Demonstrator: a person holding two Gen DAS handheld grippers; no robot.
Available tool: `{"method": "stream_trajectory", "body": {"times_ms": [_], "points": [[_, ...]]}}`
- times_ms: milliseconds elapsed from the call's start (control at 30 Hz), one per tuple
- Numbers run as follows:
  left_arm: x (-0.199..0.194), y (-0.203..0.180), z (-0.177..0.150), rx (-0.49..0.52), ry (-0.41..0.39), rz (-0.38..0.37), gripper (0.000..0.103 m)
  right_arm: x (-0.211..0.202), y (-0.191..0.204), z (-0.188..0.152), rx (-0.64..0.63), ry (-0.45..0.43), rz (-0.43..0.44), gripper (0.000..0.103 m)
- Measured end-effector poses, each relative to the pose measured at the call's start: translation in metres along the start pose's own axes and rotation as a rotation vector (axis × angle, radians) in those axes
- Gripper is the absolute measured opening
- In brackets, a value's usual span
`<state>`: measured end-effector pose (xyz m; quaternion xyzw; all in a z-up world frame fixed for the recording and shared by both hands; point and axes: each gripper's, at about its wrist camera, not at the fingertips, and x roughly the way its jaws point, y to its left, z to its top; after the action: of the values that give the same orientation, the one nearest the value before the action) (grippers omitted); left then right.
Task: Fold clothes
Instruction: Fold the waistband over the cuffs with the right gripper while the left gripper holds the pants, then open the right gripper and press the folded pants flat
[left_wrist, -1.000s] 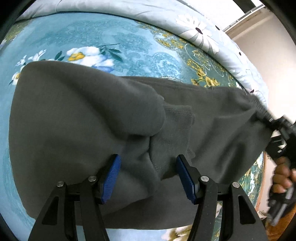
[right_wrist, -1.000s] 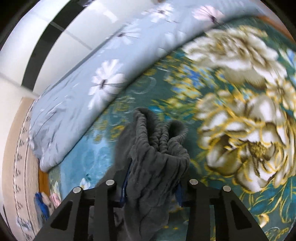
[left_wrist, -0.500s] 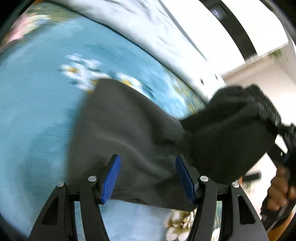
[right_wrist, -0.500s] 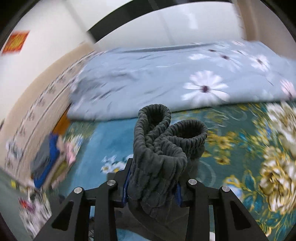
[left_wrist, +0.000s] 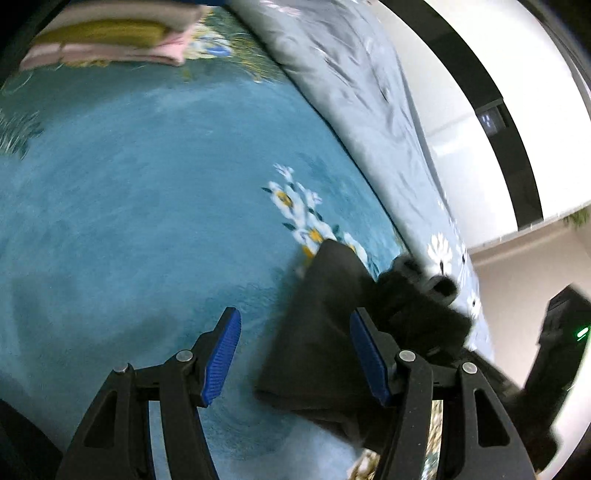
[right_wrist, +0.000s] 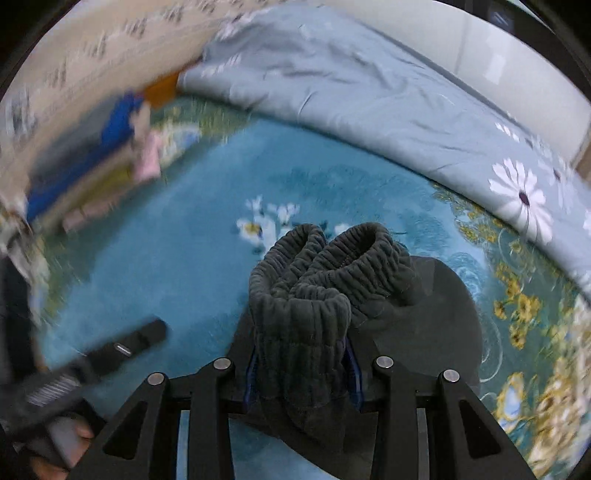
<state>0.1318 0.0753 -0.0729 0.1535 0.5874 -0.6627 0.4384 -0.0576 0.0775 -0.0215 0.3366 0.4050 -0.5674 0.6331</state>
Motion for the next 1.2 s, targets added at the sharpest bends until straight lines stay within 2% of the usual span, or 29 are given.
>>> {"method": "stream_trajectory", "body": {"times_ms": [67, 167, 233, 400, 533, 633, 700, 767, 900, 1067, 1100, 1133, 1200], "points": [[-0.001, 0.009, 0.001, -0.036, -0.008, -0.001, 0.062, 0.011, 0.015, -0.004, -0.071, 0.030, -0.040, 0.042], [0.000, 0.016, 0.002, -0.074, -0.012, -0.005, 0.062, 0.009, 0.026, -0.014, -0.132, 0.037, -0.049, 0.051], [-0.001, 0.020, 0.003, -0.096, -0.017, -0.011, 0.062, 0.002, 0.028, -0.015, -0.148, 0.029, -0.020, 0.055], [-0.002, 0.026, 0.004, -0.127, -0.024, -0.032, 0.062, -0.021, 0.028, -0.011, -0.168, 0.000, 0.082, 0.056], [-0.001, 0.029, 0.004, -0.151, -0.015, -0.065, 0.062, -0.057, -0.005, 0.000, -0.081, -0.082, 0.113, 0.061], [0.008, 0.016, 0.000, -0.098, 0.059, -0.129, 0.063, -0.066, -0.043, 0.003, 0.025, -0.100, 0.065, 0.062], [0.015, 0.007, -0.003, -0.063, 0.108, -0.171, 0.063, -0.061, -0.070, -0.004, 0.101, -0.069, 0.034, 0.062], [0.025, -0.003, -0.008, -0.032, 0.135, -0.156, 0.063, -0.053, -0.092, -0.013, 0.169, -0.029, 0.007, 0.062], [0.045, -0.021, -0.017, 0.029, 0.190, -0.127, 0.063, -0.034, -0.119, -0.039, 0.277, 0.066, 0.009, 0.062], [0.070, -0.045, -0.029, 0.106, 0.258, -0.089, 0.063, -0.023, -0.136, -0.056, 0.348, 0.118, 0.013, 0.062], [0.075, -0.049, -0.031, 0.121, 0.271, -0.082, 0.061, -0.022, -0.139, -0.058, 0.359, 0.124, 0.013, 0.062], [0.077, -0.054, -0.033, 0.142, 0.268, -0.081, 0.051, -0.023, -0.142, -0.060, 0.368, 0.125, 0.011, 0.062], [0.073, -0.062, -0.035, 0.200, 0.235, -0.072, 0.041, -0.022, -0.148, -0.063, 0.382, 0.129, 0.011, 0.062]]}}
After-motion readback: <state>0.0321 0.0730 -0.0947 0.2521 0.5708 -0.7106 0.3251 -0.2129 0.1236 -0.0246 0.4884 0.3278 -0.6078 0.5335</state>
